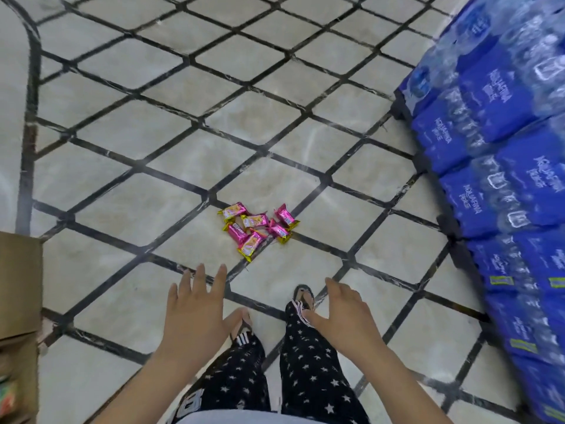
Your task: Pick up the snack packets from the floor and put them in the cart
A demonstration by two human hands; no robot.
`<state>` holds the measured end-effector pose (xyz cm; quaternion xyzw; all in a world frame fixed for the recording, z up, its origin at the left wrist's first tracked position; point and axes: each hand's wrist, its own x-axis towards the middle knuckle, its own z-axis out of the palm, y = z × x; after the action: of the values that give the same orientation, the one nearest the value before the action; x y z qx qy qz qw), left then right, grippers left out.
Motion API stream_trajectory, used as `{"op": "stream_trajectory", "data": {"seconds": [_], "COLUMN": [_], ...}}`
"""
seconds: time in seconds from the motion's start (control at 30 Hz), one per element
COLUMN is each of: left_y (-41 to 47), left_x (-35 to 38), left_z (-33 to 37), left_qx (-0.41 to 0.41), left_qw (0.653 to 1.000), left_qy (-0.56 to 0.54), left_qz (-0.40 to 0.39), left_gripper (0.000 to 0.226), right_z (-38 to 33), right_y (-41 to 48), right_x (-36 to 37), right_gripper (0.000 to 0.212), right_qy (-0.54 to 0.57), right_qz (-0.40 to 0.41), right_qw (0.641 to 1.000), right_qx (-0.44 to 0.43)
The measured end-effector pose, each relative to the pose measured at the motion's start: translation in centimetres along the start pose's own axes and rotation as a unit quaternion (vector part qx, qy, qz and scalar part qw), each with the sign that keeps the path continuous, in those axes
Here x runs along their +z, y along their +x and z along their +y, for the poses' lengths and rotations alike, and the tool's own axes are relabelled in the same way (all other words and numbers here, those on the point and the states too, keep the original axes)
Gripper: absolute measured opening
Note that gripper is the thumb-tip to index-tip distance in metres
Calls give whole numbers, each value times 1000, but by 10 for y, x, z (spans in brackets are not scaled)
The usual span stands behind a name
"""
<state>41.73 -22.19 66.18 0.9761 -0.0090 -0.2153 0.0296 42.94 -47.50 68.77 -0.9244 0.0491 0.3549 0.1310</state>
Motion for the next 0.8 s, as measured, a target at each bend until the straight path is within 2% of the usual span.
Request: {"op": "stream_trajectory", "data": {"seconds": [0.2,0.4,0.6,0.8], "left_y": [77,200,349,448], "left_x": [41,169,371,527], "left_z": [12,17,9,-6], "left_qx": [-44,-63,-13,28], "left_qw": [999,998,1000,991], "left_qy": [-16,-30,2,-1], "left_qz": [-10,12,28,128], "left_gripper": [88,86,91,87], "right_z": [27,53,84,118], "right_y": [120,308,519,651], "right_x": [-8,56,196,320], "right_gripper": [82,81,73,81], "right_qy": [-31,-103,-121,-117], "right_qz": [-27,-27,3,51], "right_qw": [999,992,986,985], "right_qx": [-15,-67,-112,-120]}}
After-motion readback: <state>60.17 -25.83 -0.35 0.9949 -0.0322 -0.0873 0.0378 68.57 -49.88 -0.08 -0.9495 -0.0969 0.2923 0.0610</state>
